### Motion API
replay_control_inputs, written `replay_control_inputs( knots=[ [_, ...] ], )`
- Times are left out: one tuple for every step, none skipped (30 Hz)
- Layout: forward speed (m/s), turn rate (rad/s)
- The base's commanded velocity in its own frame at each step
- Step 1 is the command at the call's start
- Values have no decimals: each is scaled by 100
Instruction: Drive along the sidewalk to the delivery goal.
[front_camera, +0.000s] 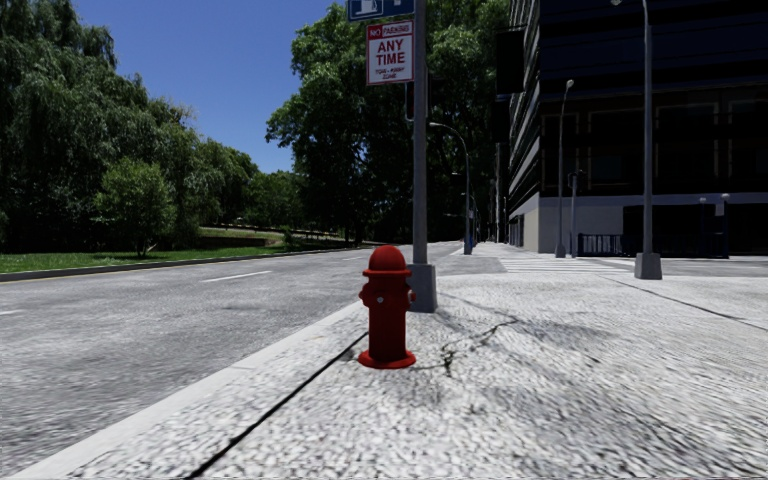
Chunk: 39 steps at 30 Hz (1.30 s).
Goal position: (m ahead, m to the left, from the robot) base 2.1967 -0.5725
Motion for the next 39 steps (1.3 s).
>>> replay_control_inputs(
  knots=[
    [0, 0],
    [0, 0],
    [0, 0],
    [0, 0],
    [0, 0],
    [0, -29],
    [0, -56],
    [0, -96],
    [0, -96],
    [0, -110],
    [0, -116],
    [0, -117],
    [0, -118],
    [0, -118],
    [0, -118],
    [0, -118],
    [0, -118],
    [0, -117],
    [0, -117],
    [0, -38],
    [0, -20],
    [0, -28],
    [0, -28],
    [0, -74],
    [0, -81],
    [5, -80],
    [78, 0],
    [78, 0],
    [97, 0],
    [121, 0],
    [144, 0],
    [144, 0],
    [152, 0],
    [160, 0],
    [168, 0],
    [168, 0],
    [174, 0],
    [178, 0],
    [184, 0]
  ],
)
